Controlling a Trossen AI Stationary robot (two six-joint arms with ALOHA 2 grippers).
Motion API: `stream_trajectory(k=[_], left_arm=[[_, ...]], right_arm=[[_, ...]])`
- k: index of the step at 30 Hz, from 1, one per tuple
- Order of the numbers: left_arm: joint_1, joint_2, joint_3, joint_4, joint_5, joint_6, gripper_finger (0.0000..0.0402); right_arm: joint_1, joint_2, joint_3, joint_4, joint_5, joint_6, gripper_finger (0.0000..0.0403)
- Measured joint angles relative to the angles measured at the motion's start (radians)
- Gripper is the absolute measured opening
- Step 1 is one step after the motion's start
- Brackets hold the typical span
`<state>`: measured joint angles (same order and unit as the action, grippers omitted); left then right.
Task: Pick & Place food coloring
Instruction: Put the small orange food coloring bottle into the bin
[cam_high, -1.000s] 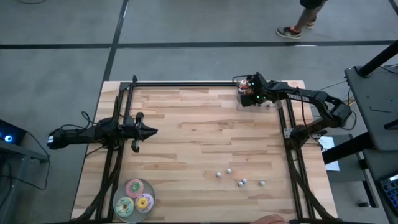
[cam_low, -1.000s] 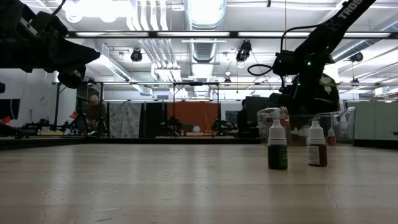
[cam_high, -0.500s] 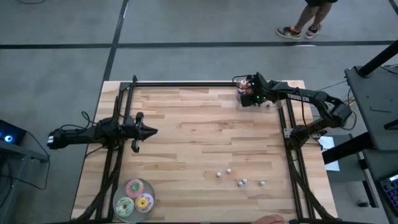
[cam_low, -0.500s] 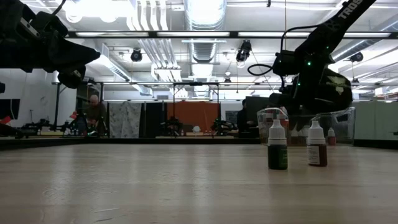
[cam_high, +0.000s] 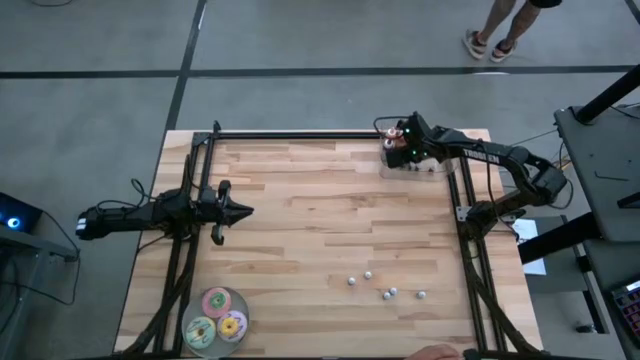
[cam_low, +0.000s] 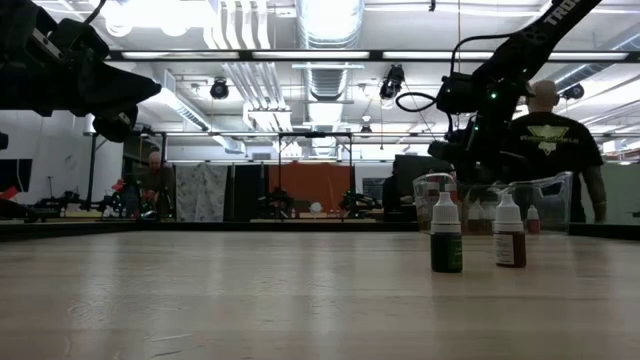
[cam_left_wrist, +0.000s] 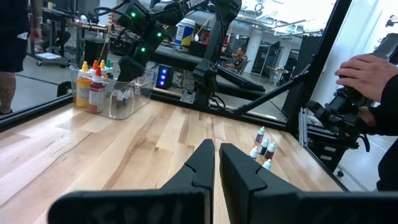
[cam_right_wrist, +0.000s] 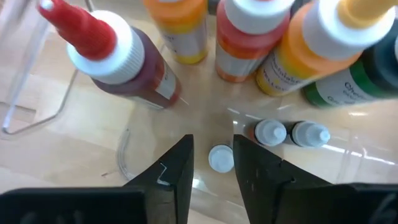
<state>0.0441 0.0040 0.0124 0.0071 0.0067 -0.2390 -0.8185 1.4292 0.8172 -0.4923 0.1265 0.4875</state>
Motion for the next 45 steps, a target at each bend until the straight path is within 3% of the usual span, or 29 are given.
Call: stream_trajectory(k=[11,20,32,45], left_arm=[[0.000,0.000,0.000,0.000,0.000,0.000,0.0000],[0.000,0.000,0.000,0.000,0.000,0.000,0.0000],[0.000,0.000,0.000,0.000,0.000,0.000,0.0000],[0.000,0.000,0.000,0.000,0.000,0.000,0.0000]], right_arm=[[0.008,-0.033,0.032,-0.002,-0.061,-0.039,0.0118],[0.060,-0.184,0.032,-0.025,-0.079,-0.141,0.0116],[0.156,-0.280,0.032,-0.054,-0.307,-0.284,0.0141],[0.326,-0.282,0.032,-0.102,-0.321,-0.334,0.0185]])
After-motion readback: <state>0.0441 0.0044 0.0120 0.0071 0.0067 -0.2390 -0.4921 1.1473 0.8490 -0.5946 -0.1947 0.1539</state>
